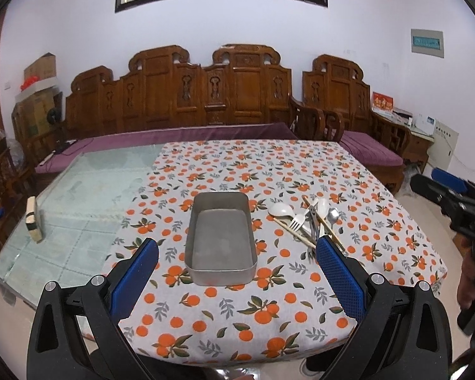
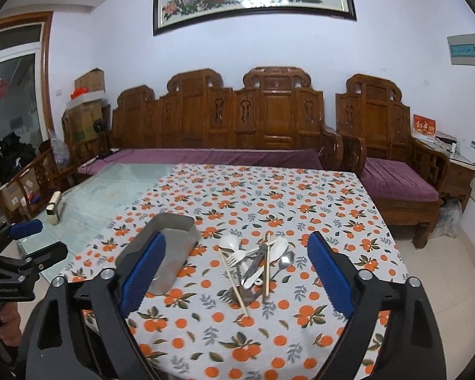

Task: Organize utensils
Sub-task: 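Move the left tool to the utensil pile while the right tool also approaches it, then close the left tool on a wooden chopstick while the right tool grasps another chopstick, then carry the chopstick into the grey tray and open the left tool while the right tool carries its chopstick, then lower the held chopstick into the grey tray and open the right tool, then move the right tool to the pile and grasp another wooden chopstick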

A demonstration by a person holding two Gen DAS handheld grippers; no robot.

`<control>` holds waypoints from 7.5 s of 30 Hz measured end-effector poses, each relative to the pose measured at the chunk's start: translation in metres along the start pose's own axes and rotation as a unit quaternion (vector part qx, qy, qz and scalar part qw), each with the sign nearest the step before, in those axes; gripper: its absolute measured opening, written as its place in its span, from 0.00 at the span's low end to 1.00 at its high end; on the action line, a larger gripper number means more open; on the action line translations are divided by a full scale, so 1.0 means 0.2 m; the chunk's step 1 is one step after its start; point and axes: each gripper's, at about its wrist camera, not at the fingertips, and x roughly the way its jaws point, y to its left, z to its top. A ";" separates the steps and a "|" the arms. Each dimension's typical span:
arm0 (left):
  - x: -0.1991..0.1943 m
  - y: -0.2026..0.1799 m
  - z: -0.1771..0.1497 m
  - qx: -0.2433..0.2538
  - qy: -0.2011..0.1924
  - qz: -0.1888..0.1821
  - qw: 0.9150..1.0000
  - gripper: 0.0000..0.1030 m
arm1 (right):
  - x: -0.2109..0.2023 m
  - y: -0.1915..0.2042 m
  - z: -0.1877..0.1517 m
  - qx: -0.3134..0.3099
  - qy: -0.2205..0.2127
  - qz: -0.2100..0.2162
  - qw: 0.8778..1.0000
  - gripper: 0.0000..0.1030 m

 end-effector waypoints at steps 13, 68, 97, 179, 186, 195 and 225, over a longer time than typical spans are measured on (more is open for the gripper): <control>0.37 -0.19 0.00 0.031 0.049 -0.032 0.998 0.93 | 0.38 -0.29 -0.16 0.001 0.074 -0.002 0.997 0.73; 1.47 -0.52 -0.12 -0.011 0.254 -0.069 0.965 0.19 | 0.66 -0.49 -0.37 0.028 0.150 -0.005 0.988 0.69; 1.09 -0.29 -0.05 0.005 0.176 -0.163 0.971 0.04 | 1.13 -0.33 -0.43 0.034 0.219 0.014 0.975 0.25; 0.97 0.57 0.24 -0.052 0.096 -0.026 0.994 0.30 | 1.10 0.64 -0.16 -0.060 0.203 0.110 0.971 0.06; 0.95 0.60 0.25 -0.057 0.090 -0.028 0.994 0.31 | 1.25 0.72 -0.18 -0.058 0.226 0.102 0.967 0.06; 0.94 0.60 0.25 -0.055 0.090 -0.028 0.994 0.32 | 1.33 0.78 -0.23 -0.047 0.246 0.114 0.961 0.06; 0.99 0.16 0.18 0.006 0.095 -0.071 0.993 0.45 | 1.02 -0.03 -0.18 -0.017 0.182 0.053 0.982 0.24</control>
